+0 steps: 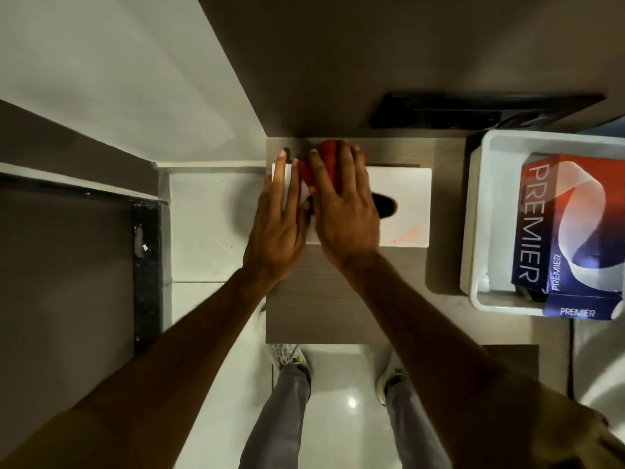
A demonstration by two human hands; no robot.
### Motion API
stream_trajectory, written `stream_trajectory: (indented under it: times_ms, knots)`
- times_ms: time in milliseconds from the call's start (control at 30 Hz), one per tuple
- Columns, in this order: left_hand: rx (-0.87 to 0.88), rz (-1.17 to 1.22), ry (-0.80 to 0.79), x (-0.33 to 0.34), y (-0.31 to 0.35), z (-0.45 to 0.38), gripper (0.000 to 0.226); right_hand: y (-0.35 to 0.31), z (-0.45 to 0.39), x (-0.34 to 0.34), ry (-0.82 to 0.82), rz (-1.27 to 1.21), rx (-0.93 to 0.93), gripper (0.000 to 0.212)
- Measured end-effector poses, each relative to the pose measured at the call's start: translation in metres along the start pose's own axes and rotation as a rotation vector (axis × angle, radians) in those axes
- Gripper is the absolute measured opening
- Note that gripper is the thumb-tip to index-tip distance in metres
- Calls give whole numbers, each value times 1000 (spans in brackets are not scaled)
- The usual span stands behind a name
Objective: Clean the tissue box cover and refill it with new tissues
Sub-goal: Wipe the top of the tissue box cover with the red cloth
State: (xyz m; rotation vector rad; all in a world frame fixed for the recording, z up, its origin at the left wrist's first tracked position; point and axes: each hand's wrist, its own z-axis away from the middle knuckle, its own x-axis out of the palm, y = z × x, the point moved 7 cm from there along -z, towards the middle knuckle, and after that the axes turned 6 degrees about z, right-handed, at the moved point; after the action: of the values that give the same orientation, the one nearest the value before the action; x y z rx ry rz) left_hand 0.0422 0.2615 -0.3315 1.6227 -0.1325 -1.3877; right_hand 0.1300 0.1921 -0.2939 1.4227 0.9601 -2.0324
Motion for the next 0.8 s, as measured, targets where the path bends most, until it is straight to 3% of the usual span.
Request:
stream_trajectory:
  times_ms: [100, 200, 267, 400, 500, 667, 733, 800]
  knots:
    - [31, -47, 17, -3, 2, 1, 61, 39, 4, -9, -34, 45, 68, 83]
    - [8, -32, 37, -4, 0, 1, 61, 74, 7, -19, 22, -67, 343, 67]
    - [25, -16, 33, -2, 0, 0, 61, 57, 2, -16, 52, -75, 421, 63]
    - [65, 113, 20, -4, 0, 0, 64, -2, -15, -4, 7, 3, 153, 70]
    - [96, 27, 21, -4, 4, 3, 61, 19, -11, -7, -57, 58, 26, 83]
    - [11, -11, 1, -4, 0, -1, 63, 68, 1, -18, 122, -203, 534, 71]
    - [38, 32, -21, -1, 2, -2, 64, 37, -8, -15, 122, -137, 467, 71]
    - [33, 119, -16, -2, 3, -2, 65, -1, -13, -6, 64, -40, 172, 70]
